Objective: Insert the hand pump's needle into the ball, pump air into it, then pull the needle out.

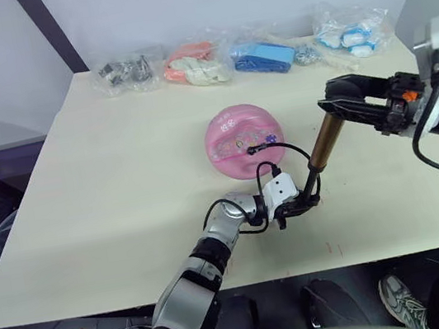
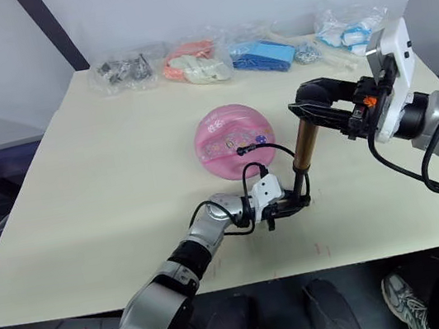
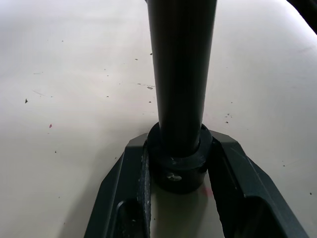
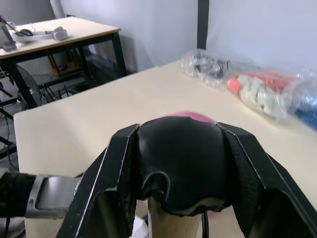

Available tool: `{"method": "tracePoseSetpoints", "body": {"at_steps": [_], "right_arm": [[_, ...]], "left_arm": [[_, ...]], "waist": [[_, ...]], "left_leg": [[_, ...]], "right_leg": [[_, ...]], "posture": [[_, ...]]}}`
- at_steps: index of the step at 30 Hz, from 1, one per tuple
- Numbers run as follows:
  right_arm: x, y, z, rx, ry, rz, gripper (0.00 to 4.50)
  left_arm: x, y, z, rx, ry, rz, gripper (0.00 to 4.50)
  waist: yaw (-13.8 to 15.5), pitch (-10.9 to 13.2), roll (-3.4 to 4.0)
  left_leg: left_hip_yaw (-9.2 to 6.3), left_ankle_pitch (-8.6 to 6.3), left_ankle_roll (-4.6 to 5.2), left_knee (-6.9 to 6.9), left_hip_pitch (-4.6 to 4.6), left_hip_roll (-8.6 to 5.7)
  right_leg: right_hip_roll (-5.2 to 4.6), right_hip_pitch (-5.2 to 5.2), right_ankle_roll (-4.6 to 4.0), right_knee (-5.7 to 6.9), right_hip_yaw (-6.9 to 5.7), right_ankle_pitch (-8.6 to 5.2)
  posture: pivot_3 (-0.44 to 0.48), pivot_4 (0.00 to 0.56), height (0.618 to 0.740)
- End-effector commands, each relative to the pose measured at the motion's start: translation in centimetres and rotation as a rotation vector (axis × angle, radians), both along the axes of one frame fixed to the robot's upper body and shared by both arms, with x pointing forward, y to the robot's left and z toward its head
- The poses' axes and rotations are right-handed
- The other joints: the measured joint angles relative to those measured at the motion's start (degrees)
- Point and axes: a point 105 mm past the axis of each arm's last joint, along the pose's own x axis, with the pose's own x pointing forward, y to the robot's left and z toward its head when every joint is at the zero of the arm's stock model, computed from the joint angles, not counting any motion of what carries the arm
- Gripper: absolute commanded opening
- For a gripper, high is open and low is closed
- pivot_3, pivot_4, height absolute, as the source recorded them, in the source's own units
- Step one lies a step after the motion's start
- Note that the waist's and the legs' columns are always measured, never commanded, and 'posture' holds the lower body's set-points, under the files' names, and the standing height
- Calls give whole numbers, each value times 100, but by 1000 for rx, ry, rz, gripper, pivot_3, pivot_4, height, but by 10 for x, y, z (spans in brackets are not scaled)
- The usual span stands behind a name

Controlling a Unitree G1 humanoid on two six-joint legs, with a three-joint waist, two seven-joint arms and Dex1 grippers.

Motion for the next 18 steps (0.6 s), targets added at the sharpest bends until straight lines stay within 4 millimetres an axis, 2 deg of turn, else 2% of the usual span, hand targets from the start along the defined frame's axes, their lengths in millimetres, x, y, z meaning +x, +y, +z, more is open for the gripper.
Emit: {"method": "tracePoseSetpoints", "body": {"at_steps": [1, 5, 10, 14, 18], "right_arm": [[-4, -11, 30, 33, -129, -45, 1960], [-3, -9, 19, 21, -81, -39, 1960], [3, -13, -11, -33, 45, -76, 1960], [-1, -3, -40, -66, 151, -45, 1960], [0, 3, -59, -71, 184, -43, 1960]], "left_arm": [[-12, 25, -40, 140, 107, 31, 1129], [-11, 25, -40, 140, 107, 32, 1129], [-10, 26, -39, 141, 105, 37, 1129], [-9, 26, -38, 140, 102, 37, 1129], [-8, 26, -37, 137, 98, 41, 1129]], "waist": [[-1, 0, 0], [0, 0, 0], [3, -2, -1], [2, -4, -2], [4, -6, -4]], "left_leg": [[1, 0, 0, 0, 0, 0], [1, 0, 0, 0, 0, 0], [0, 0, 0, 0, 1, 1], [1, 0, 0, -1, 3, 2], [1, 0, 1, -1, 4, 2]], "right_leg": [[0, 0, 0, 0, 1, 0], [0, 0, 0, 0, 1, 0], [0, 1, 0, 0, 0, 0], [0, 2, 0, 0, 2, 0], [1, 4, 0, 0, 1, 0]], "posture": [[0, 150, 740], [0, 150, 740], [0, 150, 740], [0, 150, 740], [0, 150, 740]]}}
